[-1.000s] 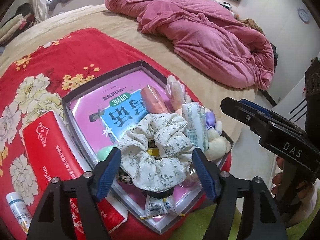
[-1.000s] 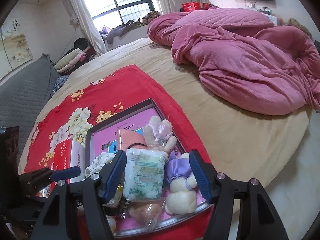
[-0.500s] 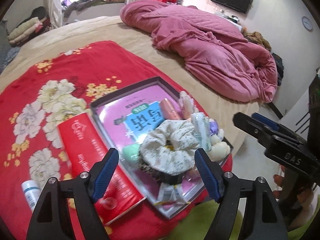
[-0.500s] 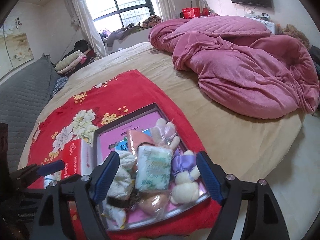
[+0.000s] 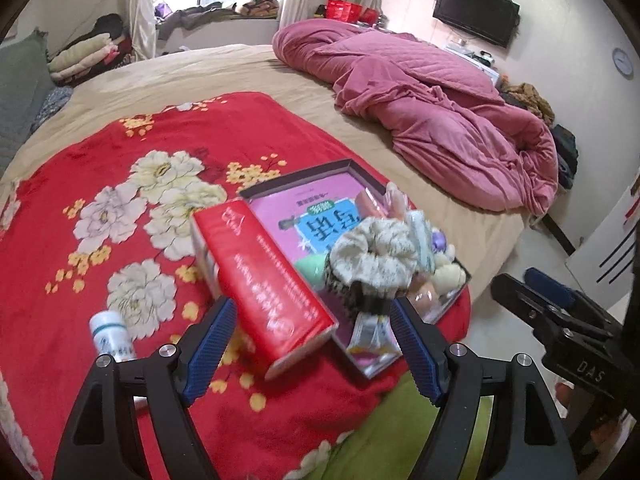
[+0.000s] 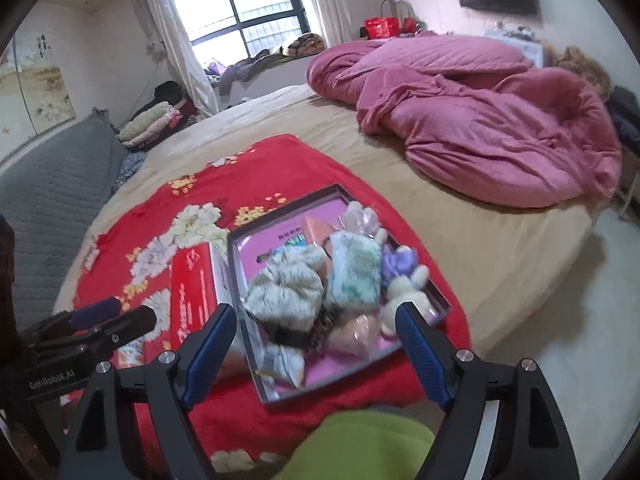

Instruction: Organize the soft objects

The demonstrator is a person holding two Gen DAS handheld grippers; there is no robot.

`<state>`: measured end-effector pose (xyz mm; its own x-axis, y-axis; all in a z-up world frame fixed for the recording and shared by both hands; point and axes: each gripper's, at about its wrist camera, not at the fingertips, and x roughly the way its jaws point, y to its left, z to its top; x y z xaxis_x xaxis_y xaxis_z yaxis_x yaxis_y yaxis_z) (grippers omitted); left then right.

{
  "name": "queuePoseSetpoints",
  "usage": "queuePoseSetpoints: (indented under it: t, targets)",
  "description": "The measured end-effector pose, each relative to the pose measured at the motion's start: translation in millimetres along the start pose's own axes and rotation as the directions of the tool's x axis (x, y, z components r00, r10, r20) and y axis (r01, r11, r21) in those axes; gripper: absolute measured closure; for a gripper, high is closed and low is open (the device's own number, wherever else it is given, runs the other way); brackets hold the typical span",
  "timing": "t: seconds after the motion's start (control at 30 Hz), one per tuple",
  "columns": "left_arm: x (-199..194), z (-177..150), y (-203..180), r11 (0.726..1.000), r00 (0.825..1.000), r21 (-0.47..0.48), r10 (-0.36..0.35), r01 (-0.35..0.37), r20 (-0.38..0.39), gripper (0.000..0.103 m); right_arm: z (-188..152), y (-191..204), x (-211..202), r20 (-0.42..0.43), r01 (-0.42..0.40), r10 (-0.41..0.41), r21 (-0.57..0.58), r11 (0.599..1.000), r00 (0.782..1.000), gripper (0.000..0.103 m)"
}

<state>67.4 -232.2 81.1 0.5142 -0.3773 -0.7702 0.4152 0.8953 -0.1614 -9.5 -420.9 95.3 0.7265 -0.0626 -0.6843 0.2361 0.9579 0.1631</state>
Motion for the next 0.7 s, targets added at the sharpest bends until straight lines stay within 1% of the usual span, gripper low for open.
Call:
queuePoseSetpoints:
  t: [0.13, 0.2, 0.27, 0.37, 0.47, 0.57, 0.7]
  targets:
    - [-5.4, -16.1, 4.1, 1.000, 1.000, -0.010, 0.020, -0.020, -0.012, 0.023, -13.7, 6.6, -17.9, 0.031, 0.056, -0.056, 0.001, 0.998, 0.998, 0.022]
    - [-9.9, -23.7, 5.9, 0.999, 0.999, -0.019, 0.036, -0.036, -0.015, 0.023, -19.6, 8.3, -25.2, 0.028, 0.051, -0.052, 0.029, 0.998, 0.998, 0.022]
    - [-13.5, -30.7, 7.1, 0.997, 0.997, -0.021, 0.074, -0.075, -0.023, 0.023, -24.3, 12.2, -28.3, 0.016, 0.041, -0.042, 0.031, 0.999, 0.999, 0.022]
    - [-18.7, -39.5, 10.2, 0.997, 0.997, -0.025, 0.074, -0.075, -0.034, 0.023, -34.7, 24.5, -32.6, -0.003, 0.035, -0.035, -0.010, 0.999, 0.999, 0.022]
    - [-25.0, -47.1, 14.8, 0.998, 0.998, -0.042, 0.051, -0.053, -0.041, 0.023, -47.4, 34.4, -37.3, -0.021, 0.029, -0.030, -0.033, 0.999, 0.999, 0.022]
    - [-30.8, -54.6, 17.0, 0.996, 0.997, -0.041, 0.076, -0.077, -0.033, 0.023, -58.8, 38.4, -41.9, -0.023, 0.029, -0.030, -0.032, 0.999, 0.999, 0.022]
    - [-34.0, -62.5, 18.0, 0.995, 0.995, -0.044, 0.090, -0.091, -0.035, 0.023, -63.4, 40.9, -43.1, -0.024, 0.038, -0.039, -0.029, 0.999, 0.999, 0.022]
